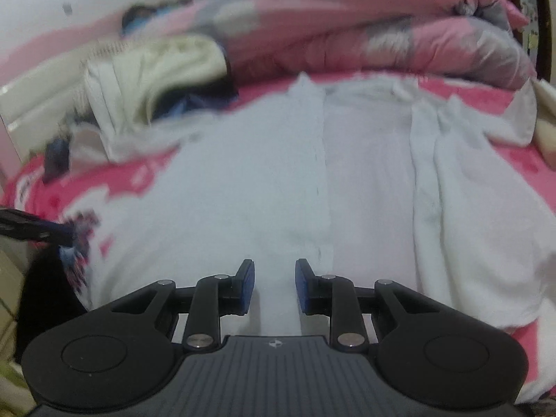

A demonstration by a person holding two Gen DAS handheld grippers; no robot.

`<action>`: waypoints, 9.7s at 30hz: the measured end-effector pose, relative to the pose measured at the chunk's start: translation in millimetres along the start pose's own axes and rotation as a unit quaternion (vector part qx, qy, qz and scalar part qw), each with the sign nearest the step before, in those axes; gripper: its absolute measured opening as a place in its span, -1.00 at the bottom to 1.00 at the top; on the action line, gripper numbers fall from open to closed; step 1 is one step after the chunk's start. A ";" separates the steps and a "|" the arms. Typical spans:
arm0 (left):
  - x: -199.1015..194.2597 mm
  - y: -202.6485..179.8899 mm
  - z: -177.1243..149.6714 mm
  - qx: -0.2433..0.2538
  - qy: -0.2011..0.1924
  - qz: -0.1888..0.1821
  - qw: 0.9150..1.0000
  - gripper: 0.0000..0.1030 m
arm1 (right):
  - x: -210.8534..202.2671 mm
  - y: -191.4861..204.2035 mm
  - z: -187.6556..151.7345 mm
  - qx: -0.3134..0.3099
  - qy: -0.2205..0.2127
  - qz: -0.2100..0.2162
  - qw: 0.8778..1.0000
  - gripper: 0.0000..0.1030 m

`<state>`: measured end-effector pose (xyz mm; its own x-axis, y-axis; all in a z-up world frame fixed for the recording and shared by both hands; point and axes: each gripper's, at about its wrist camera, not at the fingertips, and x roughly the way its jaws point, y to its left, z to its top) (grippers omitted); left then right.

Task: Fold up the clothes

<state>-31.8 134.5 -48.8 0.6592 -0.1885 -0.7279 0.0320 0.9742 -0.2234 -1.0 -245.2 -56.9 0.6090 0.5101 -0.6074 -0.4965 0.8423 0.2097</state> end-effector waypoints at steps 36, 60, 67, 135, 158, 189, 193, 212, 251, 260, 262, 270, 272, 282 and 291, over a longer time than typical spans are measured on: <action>-4.0 71.2 -29.1 0.279 -0.129 0.199 0.931 -0.21 | 72.2 71.3 65.3 0.053 0.055 0.127 0.989 -0.43; 52.4 154.1 70.7 -0.027 -0.095 0.124 0.987 -0.33 | 174.5 162.2 87.6 0.180 0.176 0.289 0.924 -0.26; 8.7 174.5 48.1 -0.100 -0.170 0.020 0.980 -0.96 | 167.7 151.6 86.5 0.194 0.165 0.277 0.927 -0.26; -61.9 246.4 -132.6 -0.373 -0.219 -0.109 0.895 -0.31 | 253.8 308.6 104.8 -0.079 0.201 0.316 0.924 -0.05; -21.0 261.1 -121.0 -0.327 -0.183 -0.146 0.915 0.76 | 163.9 263.8 62.4 -0.104 0.231 0.416 0.873 0.00; -161.7 243.6 47.6 -0.242 -0.299 -0.072 0.920 -1.00 | 161.0 162.8 74.4 0.101 0.150 0.344 0.922 0.05; -163.7 240.4 50.1 -0.233 -0.267 -0.074 0.932 -1.00 | 156.4 156.9 71.6 0.109 0.141 0.335 0.925 0.05; -91.1 234.8 -7.0 -0.261 -0.209 0.148 0.931 -0.52 | 128.3 106.0 65.4 0.119 0.105 0.266 0.951 0.05; 122.3 -109.7 90.1 0.151 -0.023 -0.020 0.988 -0.25 | -31.5 -52.9 -33.2 0.137 -0.055 -0.024 0.989 -0.16; 128.0 -164.3 78.1 0.192 -0.021 -0.081 0.978 0.05 | -108.6 -137.2 -59.7 0.320 -0.160 -0.074 0.931 -0.10; 131.5 -172.9 73.9 0.199 -0.015 -0.086 0.976 0.05 | -112.5 -160.6 -72.1 0.379 -0.171 -0.087 0.905 -0.09; 131.4 -197.5 55.8 0.228 0.003 -0.100 0.968 0.05 | -93.8 -213.6 -112.3 0.544 -0.213 -0.065 0.809 0.01; 130.0 -200.9 51.0 0.232 0.012 -0.105 0.967 0.05 | -89.9 -219.1 -116.7 0.560 -0.231 -0.051 0.794 0.01; 128.2 -202.0 35.4 0.231 0.049 -0.090 0.968 0.05 | -79.8 -228.9 -107.4 0.562 -0.265 -0.058 0.781 -0.81; 70.3 -145.8 69.3 0.191 0.019 -0.044 0.980 0.05 | -90.4 -214.7 -39.6 0.453 -0.273 -0.024 0.848 -0.89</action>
<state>61.9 -12.1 -22.5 0.6126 -0.2716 -0.7423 0.3717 0.9278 -0.0327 26.0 -479.0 -77.3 0.9339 0.2672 -0.2378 0.0655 0.5259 0.8480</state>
